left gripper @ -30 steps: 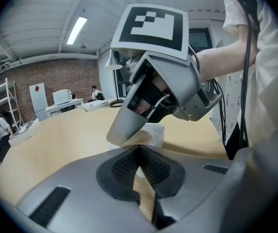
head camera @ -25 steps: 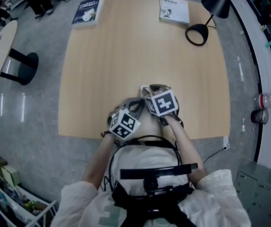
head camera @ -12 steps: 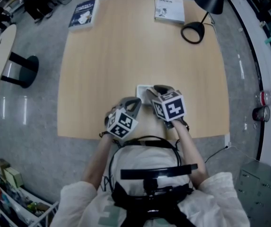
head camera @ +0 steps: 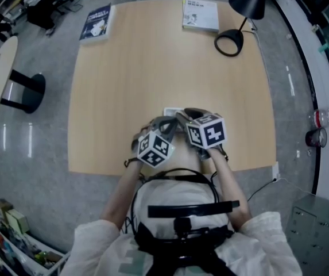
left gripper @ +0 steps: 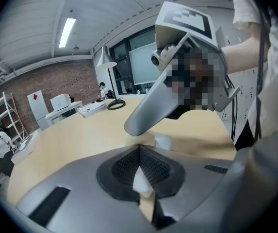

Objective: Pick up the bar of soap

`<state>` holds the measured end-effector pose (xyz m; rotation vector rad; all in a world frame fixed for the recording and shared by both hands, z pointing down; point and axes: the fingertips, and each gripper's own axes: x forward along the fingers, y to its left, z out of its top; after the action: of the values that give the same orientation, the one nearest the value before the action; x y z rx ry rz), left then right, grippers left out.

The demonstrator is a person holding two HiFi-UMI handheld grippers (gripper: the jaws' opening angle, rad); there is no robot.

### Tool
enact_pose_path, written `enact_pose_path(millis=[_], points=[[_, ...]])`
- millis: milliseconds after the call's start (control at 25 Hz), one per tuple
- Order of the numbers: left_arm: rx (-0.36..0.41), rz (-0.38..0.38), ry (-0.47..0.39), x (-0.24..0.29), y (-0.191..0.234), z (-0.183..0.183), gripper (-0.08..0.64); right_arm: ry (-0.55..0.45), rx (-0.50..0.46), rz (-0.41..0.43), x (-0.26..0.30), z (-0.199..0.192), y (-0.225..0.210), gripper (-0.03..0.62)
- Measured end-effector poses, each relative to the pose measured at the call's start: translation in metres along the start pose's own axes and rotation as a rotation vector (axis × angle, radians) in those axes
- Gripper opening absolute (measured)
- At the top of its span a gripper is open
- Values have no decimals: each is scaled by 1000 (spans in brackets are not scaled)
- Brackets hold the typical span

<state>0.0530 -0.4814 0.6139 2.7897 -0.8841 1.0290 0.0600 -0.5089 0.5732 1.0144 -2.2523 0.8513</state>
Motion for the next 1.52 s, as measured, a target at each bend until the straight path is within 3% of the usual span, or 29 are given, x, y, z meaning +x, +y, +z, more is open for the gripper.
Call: enact_pose_path(millis=[160,280,400,720,1040,1200,1400,1520], points=[[-8,-12,-18,3,-1,5,5,-28,69,74,-6,0,-7,137],[-13,-13,-30,6,1,11,5,-17,-53,87,-16,-4,-7,137],[-10,-12,-34,9,4,13,5,38,-213,40,-20,-16,-10,141],[2,-8,-27,11,7,12,5,104,-406,-25,-5,-28,-3,160],[-7,-29,-51,12,8,17,5,124,-480,-76,4,-28,-11,160],[-11,-34,-64,14,10,22,5,92,-458,-84,11,-24,-18,132],[-89,-6,-101,7,23,27,5,70,-433,-68,11,-22,-19,130],[-184,25,-130,-4,37,34,5,38,-374,-46,7,-18,-17,132]])
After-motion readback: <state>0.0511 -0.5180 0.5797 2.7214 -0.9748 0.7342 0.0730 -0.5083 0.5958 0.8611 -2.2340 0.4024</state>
